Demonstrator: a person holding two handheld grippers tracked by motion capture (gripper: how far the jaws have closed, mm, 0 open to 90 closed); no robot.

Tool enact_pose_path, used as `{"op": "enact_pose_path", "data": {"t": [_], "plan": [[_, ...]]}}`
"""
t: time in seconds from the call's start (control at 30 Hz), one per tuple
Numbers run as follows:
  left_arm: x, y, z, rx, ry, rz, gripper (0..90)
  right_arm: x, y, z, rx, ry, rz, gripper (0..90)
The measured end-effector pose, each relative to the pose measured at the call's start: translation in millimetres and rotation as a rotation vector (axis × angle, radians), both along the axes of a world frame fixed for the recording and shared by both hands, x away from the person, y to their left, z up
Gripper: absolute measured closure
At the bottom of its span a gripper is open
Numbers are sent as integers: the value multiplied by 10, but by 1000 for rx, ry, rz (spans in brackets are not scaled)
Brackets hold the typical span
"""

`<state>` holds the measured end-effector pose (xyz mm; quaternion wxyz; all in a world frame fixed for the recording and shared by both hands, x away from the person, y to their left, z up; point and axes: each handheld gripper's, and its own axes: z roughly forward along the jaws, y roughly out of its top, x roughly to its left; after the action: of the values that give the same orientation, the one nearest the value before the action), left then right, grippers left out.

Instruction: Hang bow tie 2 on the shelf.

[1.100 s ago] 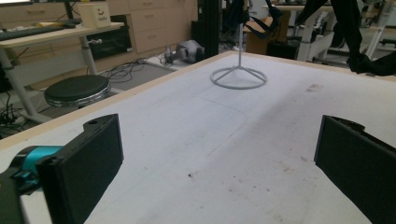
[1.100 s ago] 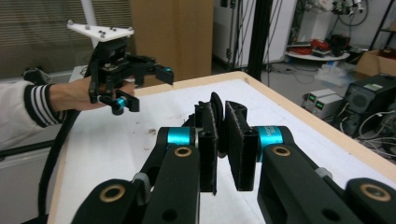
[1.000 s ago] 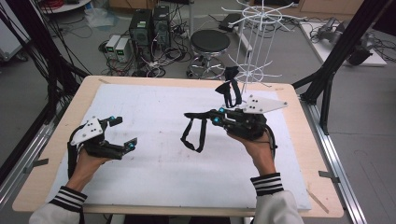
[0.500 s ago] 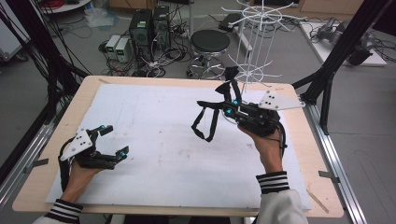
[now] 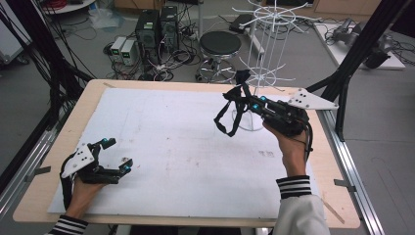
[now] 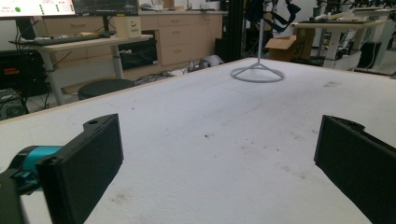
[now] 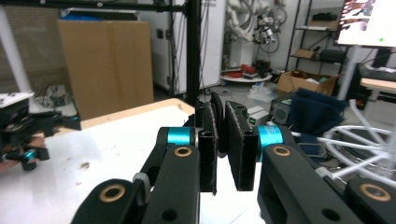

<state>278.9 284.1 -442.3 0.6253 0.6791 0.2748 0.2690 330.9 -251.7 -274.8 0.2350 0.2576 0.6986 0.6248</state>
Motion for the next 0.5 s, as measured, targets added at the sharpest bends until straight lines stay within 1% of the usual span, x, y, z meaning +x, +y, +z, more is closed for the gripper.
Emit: {"op": "enact_pose_path", "data": {"t": [0.1,0.2,0.37,0.5], "plan": [[-15,18,-32,-8,1,12,17,26,-77,10,8,-2,-28,837],[-23,37,-56,-26,6,5,17,52,-142,15,11,0,-49,837],[-27,42,-68,-30,1,10,17,83,-236,24,25,1,-76,837],[-27,39,-83,-16,-3,16,17,114,-283,31,31,-4,-98,837]]}}
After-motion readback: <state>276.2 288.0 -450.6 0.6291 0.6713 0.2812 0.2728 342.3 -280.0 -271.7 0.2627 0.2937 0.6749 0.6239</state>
